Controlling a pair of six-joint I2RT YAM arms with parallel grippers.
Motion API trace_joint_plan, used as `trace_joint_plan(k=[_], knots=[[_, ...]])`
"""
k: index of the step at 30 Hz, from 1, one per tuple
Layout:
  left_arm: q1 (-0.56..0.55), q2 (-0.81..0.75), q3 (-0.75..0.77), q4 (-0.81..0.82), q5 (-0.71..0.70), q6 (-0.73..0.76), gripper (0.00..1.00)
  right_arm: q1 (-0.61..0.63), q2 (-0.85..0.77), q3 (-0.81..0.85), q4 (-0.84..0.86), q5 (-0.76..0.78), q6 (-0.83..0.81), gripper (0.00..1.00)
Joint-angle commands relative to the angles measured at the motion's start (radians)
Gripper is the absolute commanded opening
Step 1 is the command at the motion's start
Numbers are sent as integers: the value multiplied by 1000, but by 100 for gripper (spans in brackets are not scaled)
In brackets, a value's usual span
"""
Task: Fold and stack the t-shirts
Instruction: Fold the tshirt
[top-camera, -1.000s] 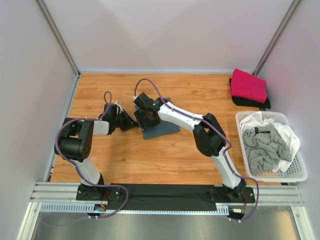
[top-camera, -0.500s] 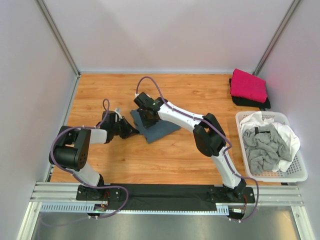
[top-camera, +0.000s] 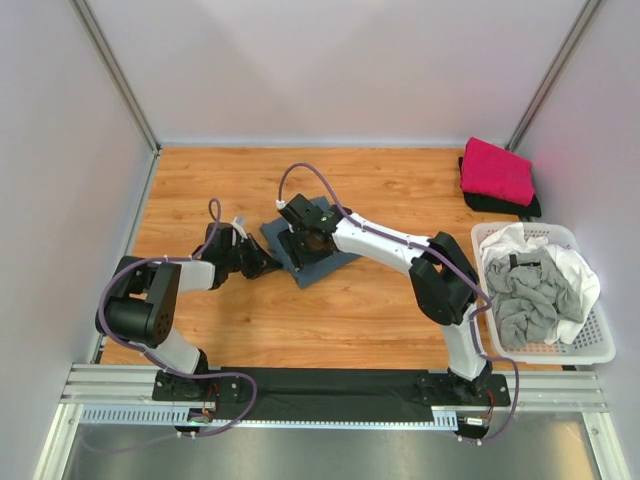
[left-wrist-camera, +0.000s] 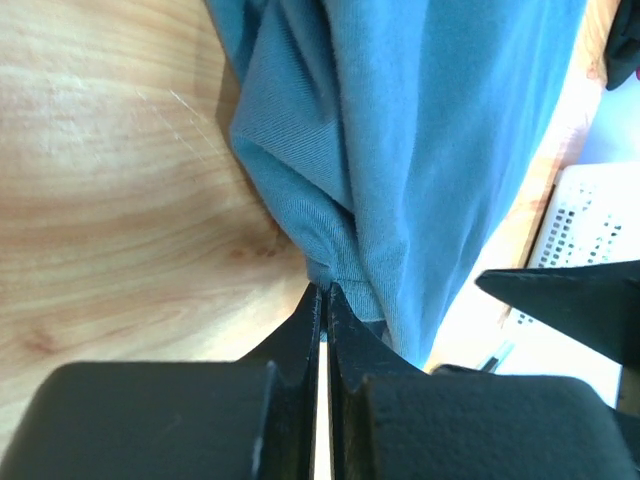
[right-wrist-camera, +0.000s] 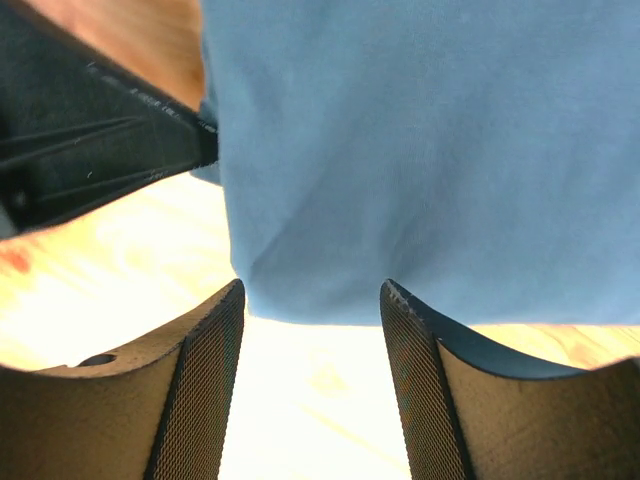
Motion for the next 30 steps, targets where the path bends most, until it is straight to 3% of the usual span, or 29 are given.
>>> trace_joint_plan(k=[1,14,24,30], knots=[[-13,-52,-26,52,19,-4,0,23,-84,-44,66,51,-73,59],[-43,-77,-43,58,-7,5,0,88,-10,-28,129,112,-58,59],[-47,-77,-62,67,-15,-6,0,83,59,102,147,236,-3,57],[-47,-63,-63,78,-10,-7,0,71,112,195,149,218,14,58]])
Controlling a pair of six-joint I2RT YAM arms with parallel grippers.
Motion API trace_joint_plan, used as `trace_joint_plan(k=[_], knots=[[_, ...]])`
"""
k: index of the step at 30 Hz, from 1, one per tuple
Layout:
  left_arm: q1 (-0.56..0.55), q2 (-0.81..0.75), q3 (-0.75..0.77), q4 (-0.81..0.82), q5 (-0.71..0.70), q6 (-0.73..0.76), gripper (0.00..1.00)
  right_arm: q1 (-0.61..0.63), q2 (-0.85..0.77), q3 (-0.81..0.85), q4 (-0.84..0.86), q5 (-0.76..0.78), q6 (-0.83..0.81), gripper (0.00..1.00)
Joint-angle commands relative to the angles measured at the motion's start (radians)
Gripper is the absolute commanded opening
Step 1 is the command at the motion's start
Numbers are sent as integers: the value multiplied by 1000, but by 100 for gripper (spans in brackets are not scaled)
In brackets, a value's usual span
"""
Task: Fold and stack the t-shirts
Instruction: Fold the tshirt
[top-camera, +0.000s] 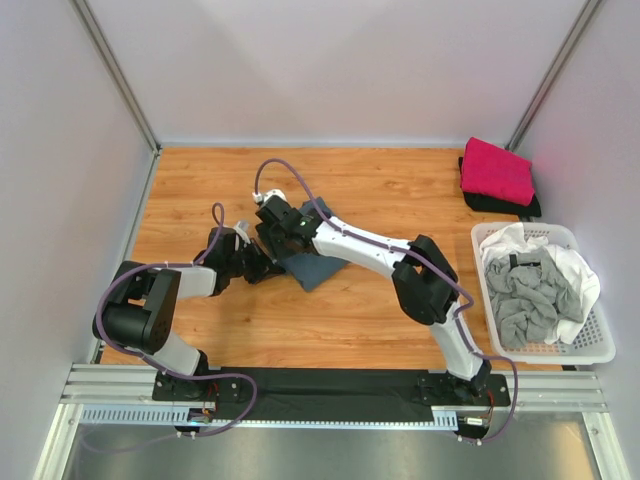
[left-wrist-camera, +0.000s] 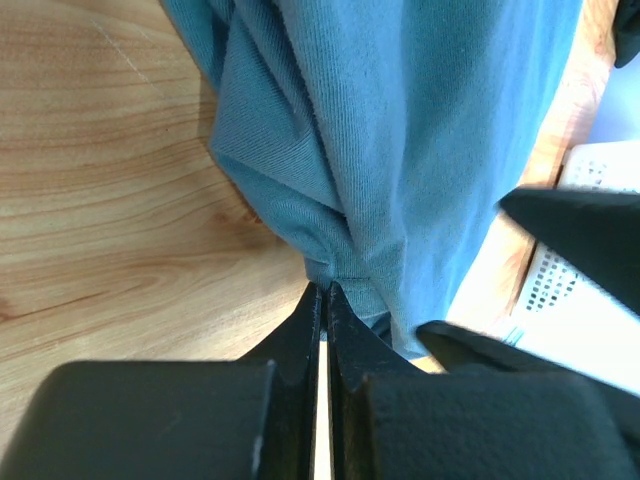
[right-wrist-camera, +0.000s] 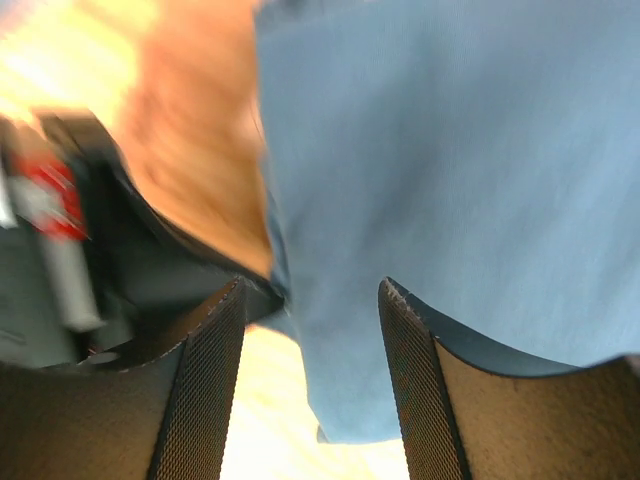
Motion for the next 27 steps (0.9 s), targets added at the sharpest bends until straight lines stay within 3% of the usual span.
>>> trace_joint_plan(k=[1,13,16,19,22,27], knots=[[-8,-11,-6,51,8,-1,0,-11,50,96,43,22,30,57],[-8,3,6,50,9,2,0,-12,160,185,5,37,-24,54],[-8,4,9,50,16,0,0,-20,176,209,0,45,-22,33],[-9,-3,-6,90,42,-26,0,-46,186,243,3,39,13,6],[-29,-19,-16,108,40,-32,0,-64,208,301,6,5,74,0],[-71,-33,1,84,34,-8,0,-72,231,348,37,-19,132,0]])
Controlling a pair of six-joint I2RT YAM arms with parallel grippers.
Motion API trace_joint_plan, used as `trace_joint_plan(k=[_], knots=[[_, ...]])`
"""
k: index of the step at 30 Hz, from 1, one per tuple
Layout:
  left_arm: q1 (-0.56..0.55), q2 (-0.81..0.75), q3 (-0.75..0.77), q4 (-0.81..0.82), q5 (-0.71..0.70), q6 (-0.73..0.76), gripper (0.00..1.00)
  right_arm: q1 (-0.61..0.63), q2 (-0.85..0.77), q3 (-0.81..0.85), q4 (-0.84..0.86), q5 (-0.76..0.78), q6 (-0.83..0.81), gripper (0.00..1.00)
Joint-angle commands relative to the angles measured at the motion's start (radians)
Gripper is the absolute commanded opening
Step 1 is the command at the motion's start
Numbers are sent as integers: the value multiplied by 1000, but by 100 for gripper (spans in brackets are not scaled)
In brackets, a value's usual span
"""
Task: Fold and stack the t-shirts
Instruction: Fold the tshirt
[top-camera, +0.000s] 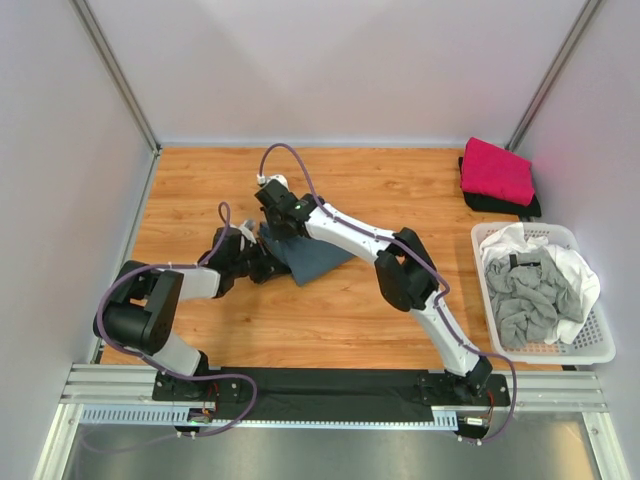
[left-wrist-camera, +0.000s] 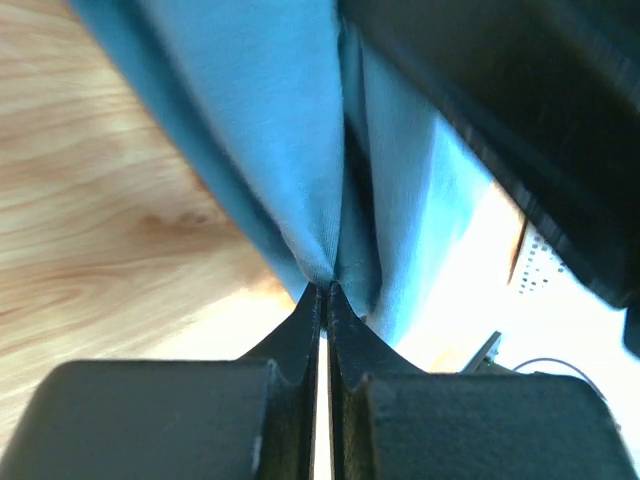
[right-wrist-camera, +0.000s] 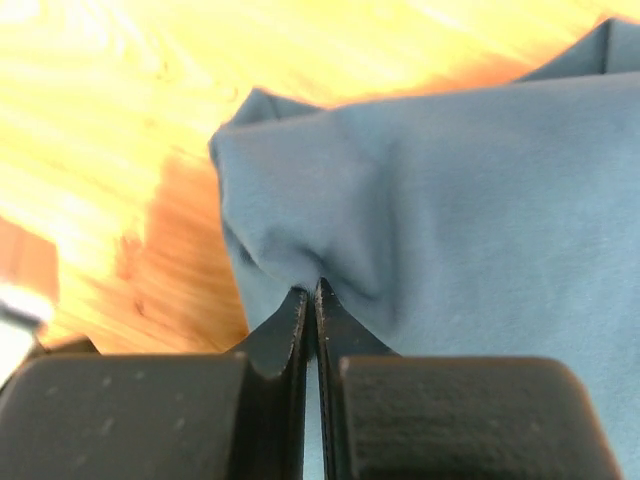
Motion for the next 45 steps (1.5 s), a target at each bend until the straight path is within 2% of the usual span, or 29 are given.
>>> trace_joint_plan(k=[1,9,12,17,20,22,26,27,28,30,32,35,36,37,39,40,45], knots=[[-30,-40,5,20,17,15,0,-5,22,60,74,-13,78,0],[-68,-19,41,-66,-12,28,0,-6,53,99,80,-33,99,0],[-78,1,61,-104,-8,43,0,-6,59,98,65,-65,92,5],[-76,-83,67,-208,-45,84,1,-12,37,96,11,-111,73,23],[-76,-175,88,-297,-71,107,20,-34,-1,95,-23,-154,79,38],[-68,-256,101,-348,-92,114,29,-54,-42,96,-50,-171,85,48],[16,-388,154,-512,-98,117,34,-113,-116,93,-124,-242,96,59],[33,-426,166,-541,-100,132,35,-129,-147,93,-134,-257,99,60],[48,-441,180,-571,-101,141,41,-159,-162,93,-145,-277,101,61],[80,-464,225,-632,-133,146,43,-187,-220,61,-162,-282,95,61],[83,-456,257,-603,-143,127,50,-224,-280,-6,-158,-268,76,62],[79,-387,271,-481,-89,29,50,-276,-329,-100,-127,-227,41,61],[74,-340,271,-445,-83,5,49,-293,-346,-145,-125,-227,38,59],[68,-317,275,-399,-87,-39,43,-322,-351,-161,-124,-237,32,51],[35,-248,289,-384,-132,-55,33,-345,-362,-230,-98,-248,19,46],[21,-223,314,-402,-162,-64,25,-359,-362,-253,-84,-257,13,43],[-15,-38,348,-347,-230,-106,19,-365,-336,-359,2,-318,1,37]])
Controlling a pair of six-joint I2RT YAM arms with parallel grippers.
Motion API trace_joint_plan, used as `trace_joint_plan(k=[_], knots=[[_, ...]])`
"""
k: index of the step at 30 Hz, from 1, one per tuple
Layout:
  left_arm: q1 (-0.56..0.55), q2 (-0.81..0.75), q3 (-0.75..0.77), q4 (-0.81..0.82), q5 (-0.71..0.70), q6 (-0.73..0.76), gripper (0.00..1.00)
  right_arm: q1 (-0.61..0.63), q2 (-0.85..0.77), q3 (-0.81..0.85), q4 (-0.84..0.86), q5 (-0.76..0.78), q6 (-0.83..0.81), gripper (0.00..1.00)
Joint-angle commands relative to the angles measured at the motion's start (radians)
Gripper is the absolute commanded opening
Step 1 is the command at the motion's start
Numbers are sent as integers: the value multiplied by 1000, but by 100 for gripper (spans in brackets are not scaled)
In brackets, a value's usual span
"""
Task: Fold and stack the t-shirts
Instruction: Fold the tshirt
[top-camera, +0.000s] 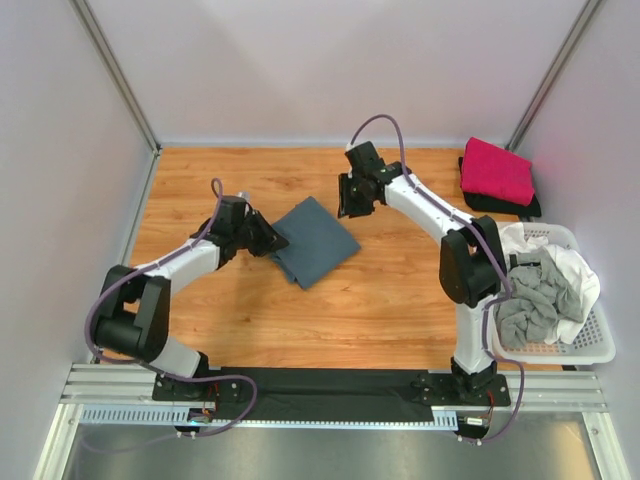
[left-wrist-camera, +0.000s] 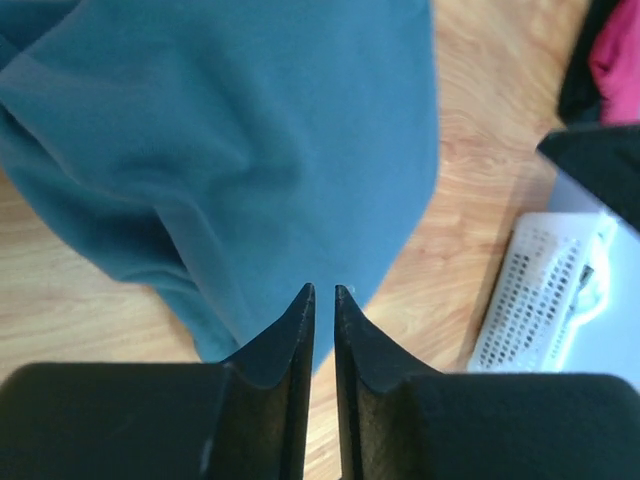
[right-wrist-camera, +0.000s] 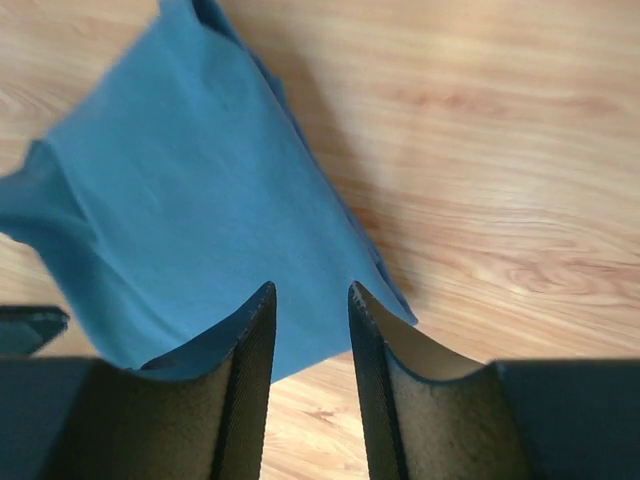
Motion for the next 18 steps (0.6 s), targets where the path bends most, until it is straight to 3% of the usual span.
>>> trace_joint_plan(k=[1,4,7,13,18], knots=[[-6,85,51,53,-70,-60,17,13,24,-78,94,-88,-20,36],[-6,151,110,-120,-165,-56,13,13,46,-114,140,-95,-3,34],[-3,186,118,-163,-228,-34,12,13,50,-151,143,-70,6,32],[84,275,141,-67,-121,67,0,13,14,-272,166,-76,37,27],[123,421,261,-78,-60,160,0,31,-19,-385,204,-117,98,23]])
